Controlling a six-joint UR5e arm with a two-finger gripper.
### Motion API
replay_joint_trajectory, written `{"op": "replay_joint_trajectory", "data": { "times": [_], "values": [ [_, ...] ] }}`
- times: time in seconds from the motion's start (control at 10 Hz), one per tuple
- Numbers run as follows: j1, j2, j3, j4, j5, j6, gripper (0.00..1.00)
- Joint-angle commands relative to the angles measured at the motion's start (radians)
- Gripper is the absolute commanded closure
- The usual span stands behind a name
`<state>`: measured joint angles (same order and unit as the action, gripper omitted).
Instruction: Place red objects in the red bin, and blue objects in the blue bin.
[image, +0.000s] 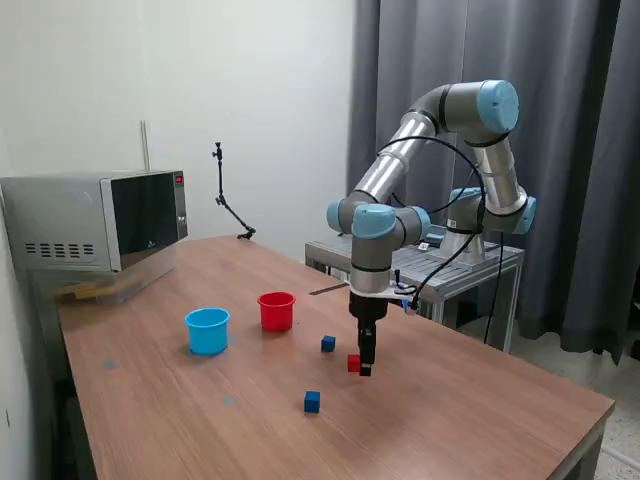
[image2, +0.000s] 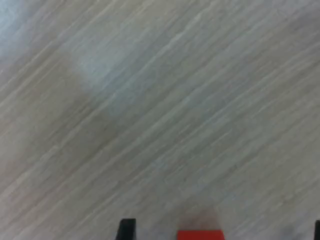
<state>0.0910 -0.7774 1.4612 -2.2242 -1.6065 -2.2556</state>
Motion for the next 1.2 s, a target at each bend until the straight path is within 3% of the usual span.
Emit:
{"op": "replay_joint_trajectory", "data": {
  "times": [0.0, 1.1],
  "values": [
    [-0.002, 0.000, 0.007, 0.000, 0.000, -0.001, 0.00],
    [-0.023, -0.002, 0.005, -0.002, 0.002, -0.004, 0.00]
  ]
}}
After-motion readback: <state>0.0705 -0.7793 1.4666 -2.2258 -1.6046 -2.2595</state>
